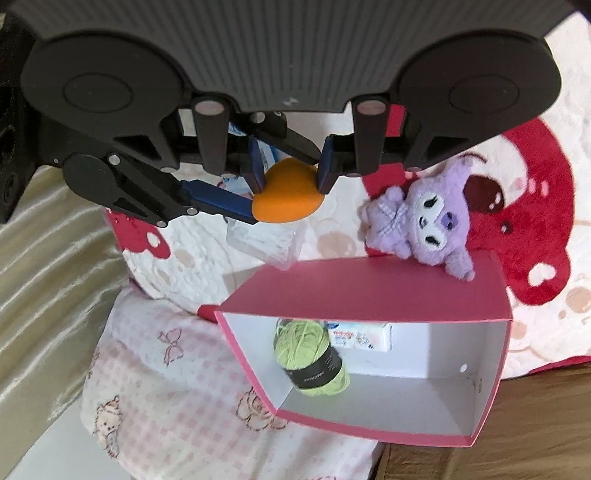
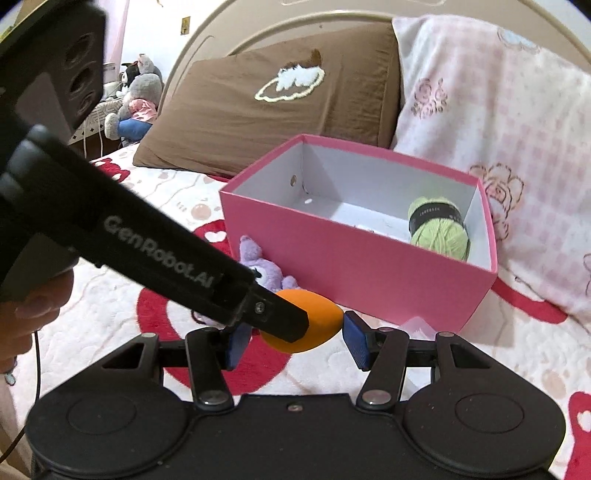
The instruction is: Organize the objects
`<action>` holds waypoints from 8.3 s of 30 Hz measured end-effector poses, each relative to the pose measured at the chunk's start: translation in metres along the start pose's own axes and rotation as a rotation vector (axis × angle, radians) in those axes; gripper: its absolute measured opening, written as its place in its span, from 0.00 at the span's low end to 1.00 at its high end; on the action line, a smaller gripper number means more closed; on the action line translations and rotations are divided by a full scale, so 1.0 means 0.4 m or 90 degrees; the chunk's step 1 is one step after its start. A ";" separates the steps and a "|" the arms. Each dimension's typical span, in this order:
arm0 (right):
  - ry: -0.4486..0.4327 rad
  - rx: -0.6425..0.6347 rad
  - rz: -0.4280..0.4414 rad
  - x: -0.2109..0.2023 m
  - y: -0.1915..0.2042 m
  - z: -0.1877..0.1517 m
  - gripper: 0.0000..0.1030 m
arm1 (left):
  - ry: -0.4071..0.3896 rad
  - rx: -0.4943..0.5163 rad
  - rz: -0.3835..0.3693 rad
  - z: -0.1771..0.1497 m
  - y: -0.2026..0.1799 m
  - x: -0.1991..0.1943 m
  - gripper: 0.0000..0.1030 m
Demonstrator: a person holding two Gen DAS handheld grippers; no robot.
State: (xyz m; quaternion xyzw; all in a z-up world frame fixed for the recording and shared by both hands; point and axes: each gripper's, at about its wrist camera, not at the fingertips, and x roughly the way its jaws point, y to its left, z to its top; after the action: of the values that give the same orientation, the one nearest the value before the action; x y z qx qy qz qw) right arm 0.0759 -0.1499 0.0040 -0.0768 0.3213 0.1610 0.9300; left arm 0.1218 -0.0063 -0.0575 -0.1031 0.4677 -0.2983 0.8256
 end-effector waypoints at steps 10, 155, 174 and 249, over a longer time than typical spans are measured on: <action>-0.016 -0.048 -0.007 -0.046 0.042 -0.004 0.63 | 0.001 0.017 0.020 -0.007 -0.043 -0.058 0.30; 0.043 0.012 0.037 -0.036 -0.171 0.235 0.83 | 0.024 -0.053 0.099 0.308 -0.006 -0.209 0.44; 0.091 0.010 0.016 -0.148 -0.097 0.186 0.89 | 0.047 -0.055 0.062 0.177 -0.022 -0.298 0.70; 0.080 -0.405 0.049 0.217 0.113 -0.072 0.88 | 0.018 -0.130 0.105 -0.066 0.253 0.076 0.95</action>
State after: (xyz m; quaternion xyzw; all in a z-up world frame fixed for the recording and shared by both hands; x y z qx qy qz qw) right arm 0.1078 -0.0930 -0.0744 -0.3608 0.3143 0.2832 0.8312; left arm 0.1517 0.0597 -0.1389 -0.1436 0.5142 -0.1816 0.8258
